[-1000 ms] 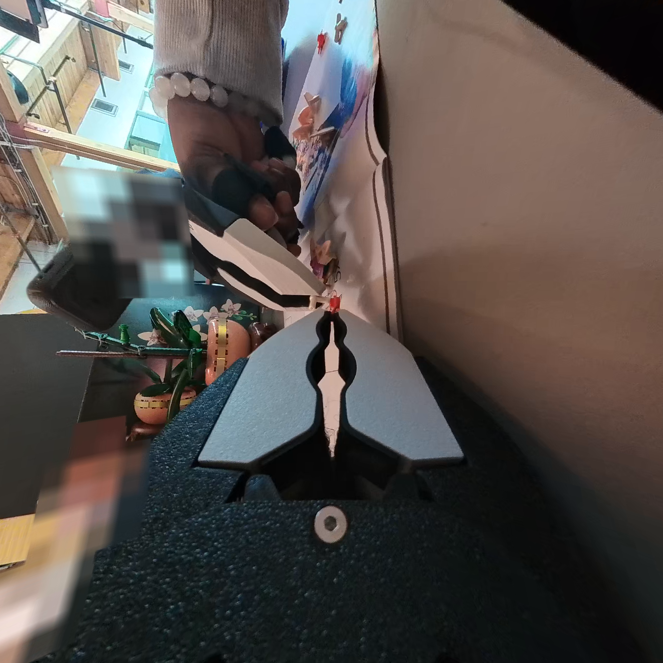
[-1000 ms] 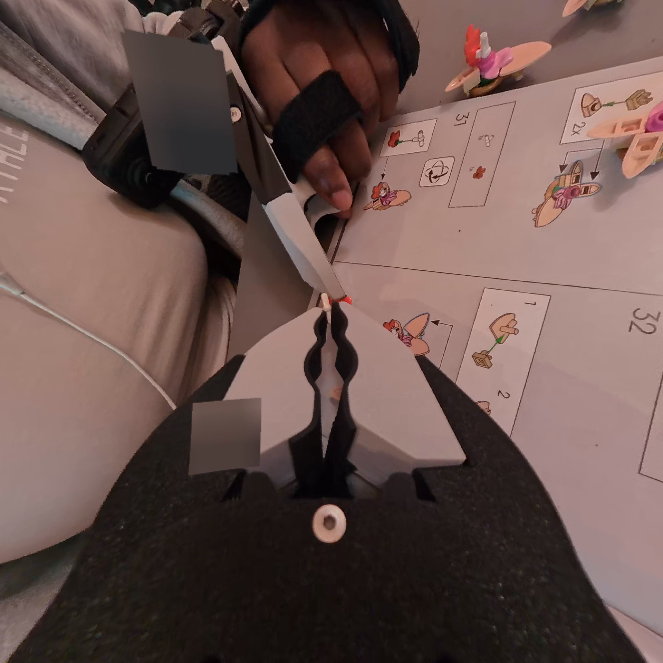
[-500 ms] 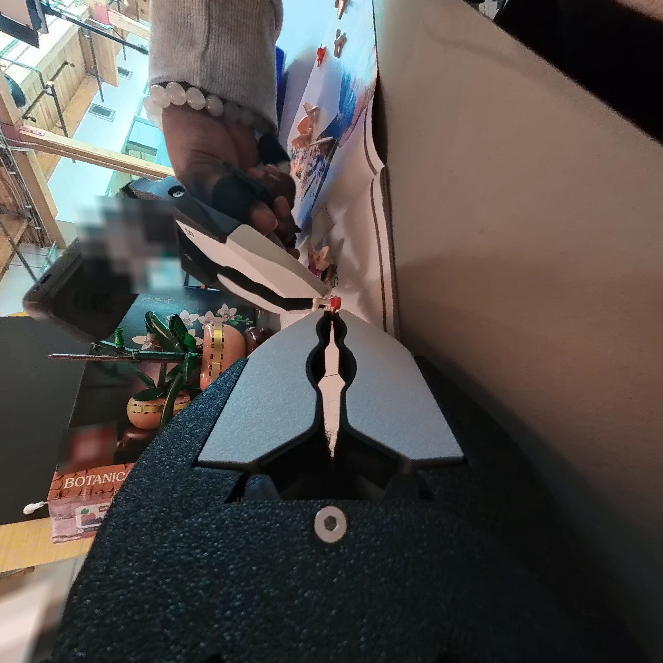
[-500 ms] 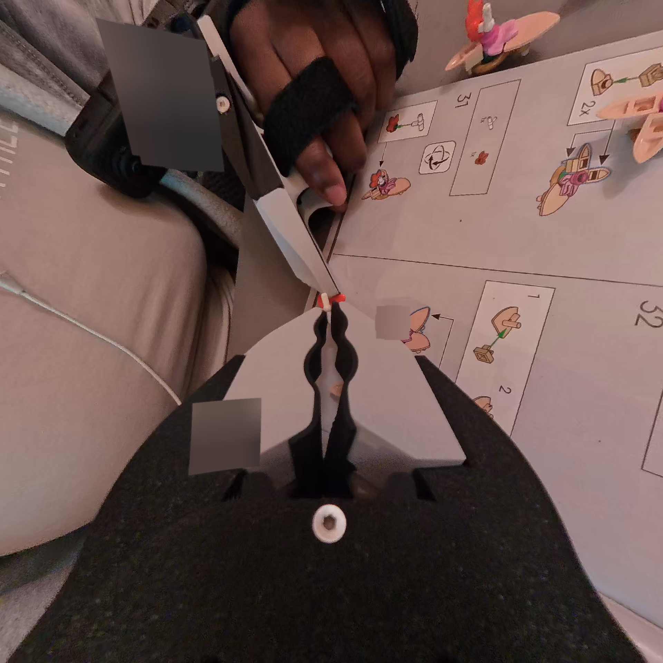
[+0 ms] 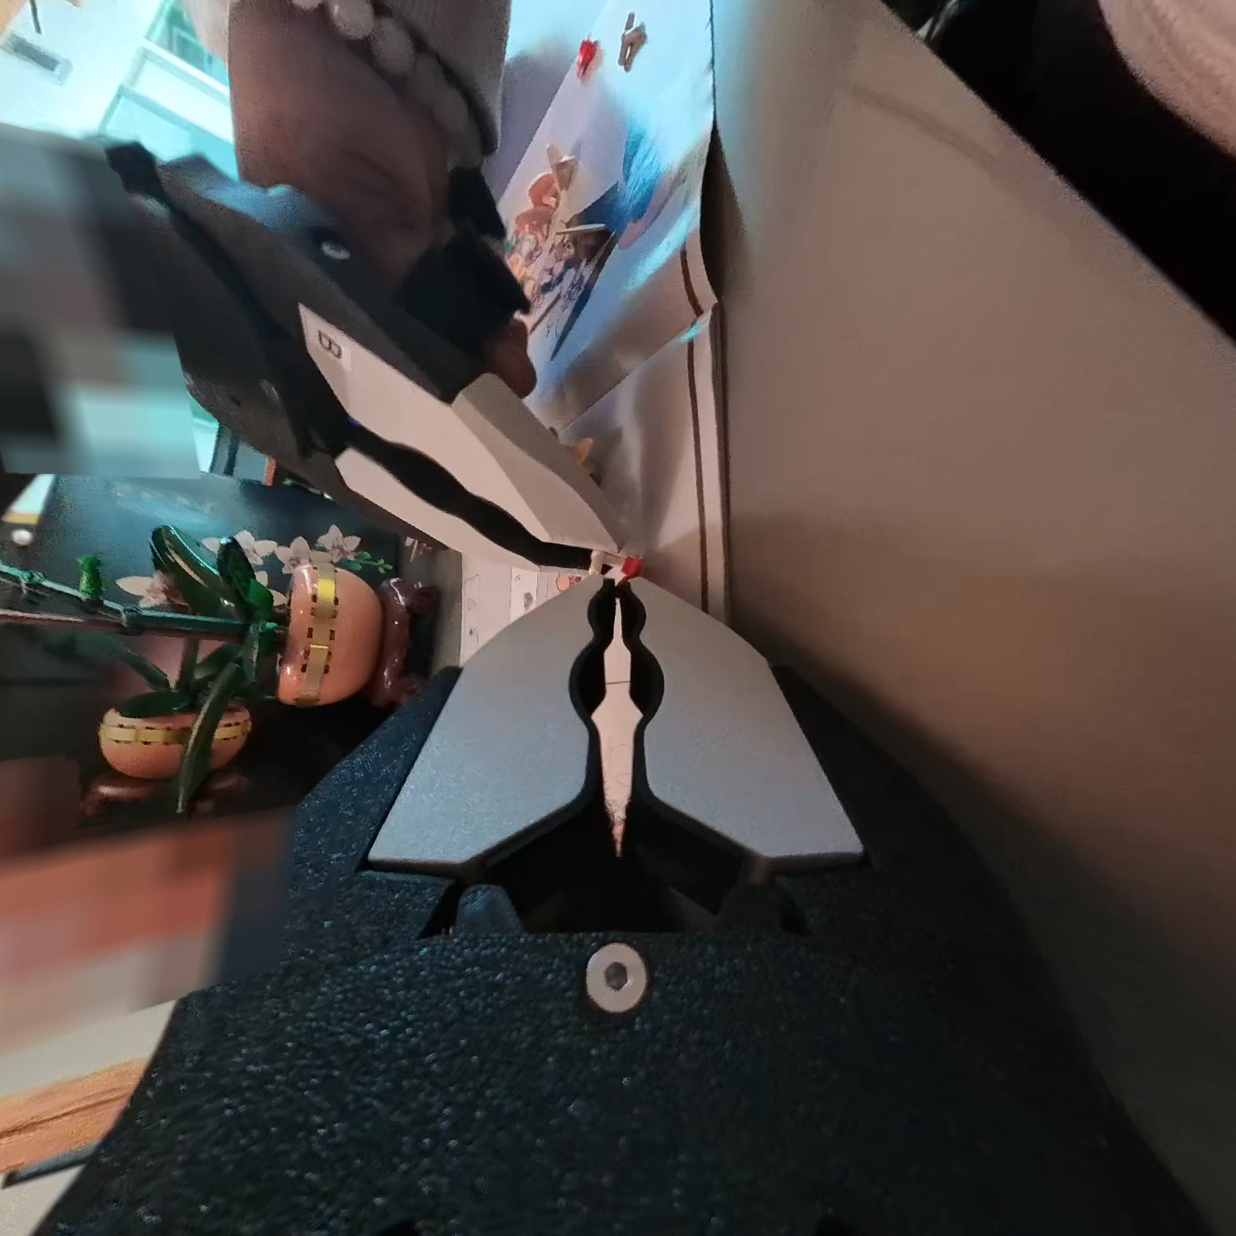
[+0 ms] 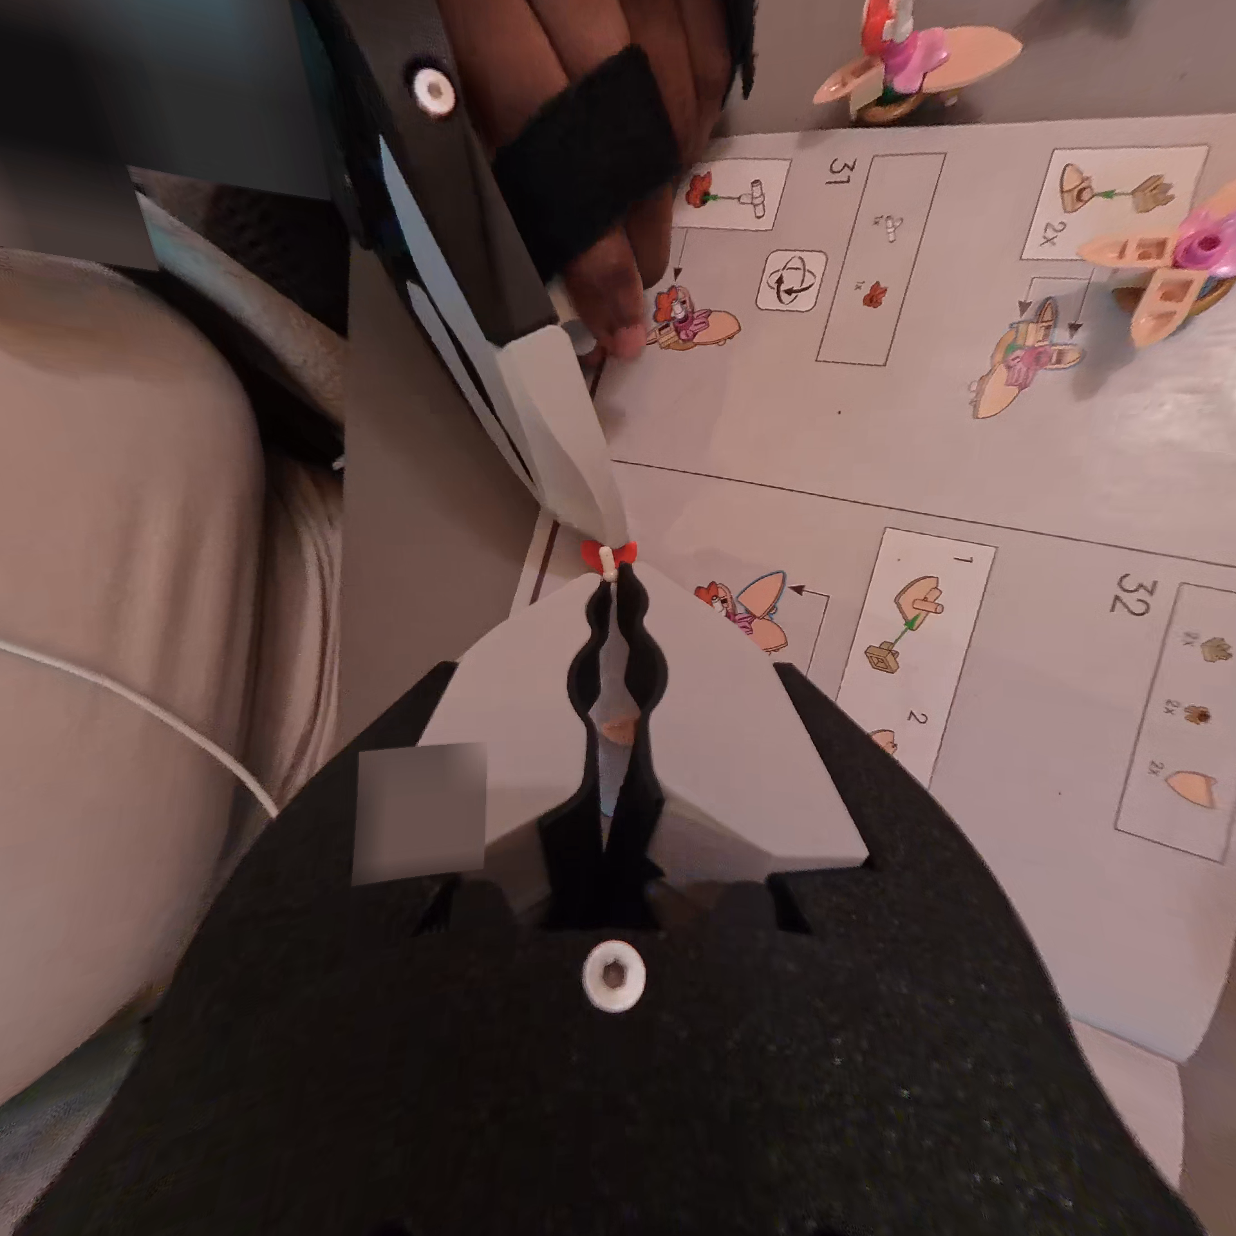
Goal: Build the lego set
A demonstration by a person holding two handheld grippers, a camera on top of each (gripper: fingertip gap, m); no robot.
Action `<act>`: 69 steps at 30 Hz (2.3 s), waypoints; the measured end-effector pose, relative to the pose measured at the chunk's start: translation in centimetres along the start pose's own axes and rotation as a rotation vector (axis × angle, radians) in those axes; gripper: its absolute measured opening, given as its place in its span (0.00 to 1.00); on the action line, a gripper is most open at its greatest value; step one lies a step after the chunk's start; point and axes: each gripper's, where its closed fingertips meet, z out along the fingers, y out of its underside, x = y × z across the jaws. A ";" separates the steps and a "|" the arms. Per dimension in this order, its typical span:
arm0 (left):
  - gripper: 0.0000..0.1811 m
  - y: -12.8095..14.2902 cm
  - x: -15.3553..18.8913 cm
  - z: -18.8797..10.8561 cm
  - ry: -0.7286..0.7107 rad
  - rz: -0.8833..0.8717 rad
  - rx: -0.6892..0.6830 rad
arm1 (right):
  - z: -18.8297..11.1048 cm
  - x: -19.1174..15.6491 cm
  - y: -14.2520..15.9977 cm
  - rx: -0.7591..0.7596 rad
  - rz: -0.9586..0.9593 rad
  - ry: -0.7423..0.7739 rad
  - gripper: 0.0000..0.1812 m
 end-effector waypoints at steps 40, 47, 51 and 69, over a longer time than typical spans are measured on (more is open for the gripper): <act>0.01 0.4 0.3 -0.1 0.039 -0.213 -0.061 | 0.2 0.8 0.2 -0.057 -0.076 0.441 0.01; 0.01 0.4 0.3 -0.1 0.028 -0.192 -0.059 | 0.1 0.9 0.3 -0.123 -0.152 0.478 0.02; 0.01 0.4 0.3 -0.1 0.020 -0.179 -0.058 | 0.0 0.9 0.2 -0.081 -0.128 0.466 0.02; 0.01 0.3 0.1 -0.1 0.005 -0.177 -0.043 | -2.0 0.3 -1.2 0.128 -0.067 0.010 0.01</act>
